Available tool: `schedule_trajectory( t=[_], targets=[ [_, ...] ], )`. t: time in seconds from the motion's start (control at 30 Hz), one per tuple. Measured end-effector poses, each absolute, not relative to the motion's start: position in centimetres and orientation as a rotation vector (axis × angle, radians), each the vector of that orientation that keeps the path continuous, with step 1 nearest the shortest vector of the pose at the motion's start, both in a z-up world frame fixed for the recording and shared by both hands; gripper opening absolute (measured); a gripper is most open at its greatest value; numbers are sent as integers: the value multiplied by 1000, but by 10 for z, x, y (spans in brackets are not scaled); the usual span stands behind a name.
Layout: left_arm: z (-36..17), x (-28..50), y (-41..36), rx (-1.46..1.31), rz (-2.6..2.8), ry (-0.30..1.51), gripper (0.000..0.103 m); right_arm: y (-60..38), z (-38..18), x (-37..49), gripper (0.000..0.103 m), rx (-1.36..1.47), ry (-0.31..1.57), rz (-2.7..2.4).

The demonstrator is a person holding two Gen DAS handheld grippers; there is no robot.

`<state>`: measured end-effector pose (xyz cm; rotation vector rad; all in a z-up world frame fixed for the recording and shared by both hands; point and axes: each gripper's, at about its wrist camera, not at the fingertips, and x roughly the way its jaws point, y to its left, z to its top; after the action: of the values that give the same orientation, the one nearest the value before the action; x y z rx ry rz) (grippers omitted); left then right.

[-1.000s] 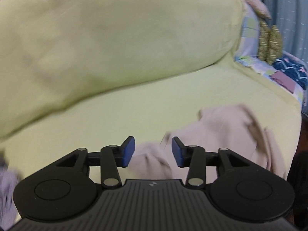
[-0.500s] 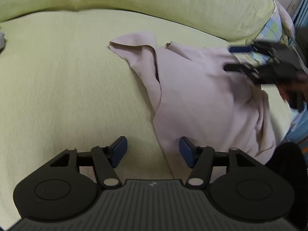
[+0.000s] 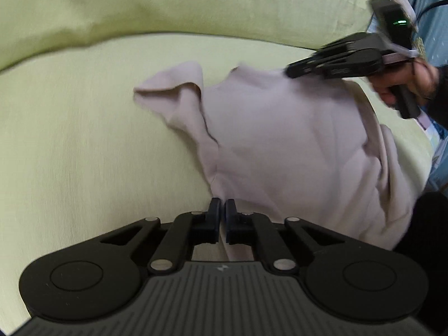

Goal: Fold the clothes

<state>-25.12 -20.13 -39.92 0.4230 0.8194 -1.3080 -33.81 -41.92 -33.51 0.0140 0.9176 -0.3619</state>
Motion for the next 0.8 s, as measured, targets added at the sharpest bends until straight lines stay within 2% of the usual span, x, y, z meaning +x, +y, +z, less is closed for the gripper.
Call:
schedule_trajectory(
  t=[0.17,0.37,0.6,0.63,0.67,0.7,0.73,0.8],
  targets=[
    [-371,-241,-262,434,-1376,695,0,-418,-302,-406,1,-68,865,-712],
    [-354,-267,-334,515,-1500,618,1,-423,-314,-467,1,67,960,-918],
    [-370,-291,-302,550,-1525,682,3,-415,-338,-481,3,142,1101,-828],
    [-371,-292,-290,544,-1518,692,5,-414,-334,-480,7,136,1080,-829],
    [-369,-293,-284,533,-1510,697,21,-414,-330,-479,11,129,1059,-829],
    [-368,-290,-275,500,-1493,705,45,-414,-326,-477,23,122,1036,-830],
    [-367,-286,-264,461,-1474,714,51,-415,-316,-475,26,119,986,-829],
    [-364,-269,-236,335,-1413,750,52,-418,-303,-471,26,121,919,-819]
  ],
)
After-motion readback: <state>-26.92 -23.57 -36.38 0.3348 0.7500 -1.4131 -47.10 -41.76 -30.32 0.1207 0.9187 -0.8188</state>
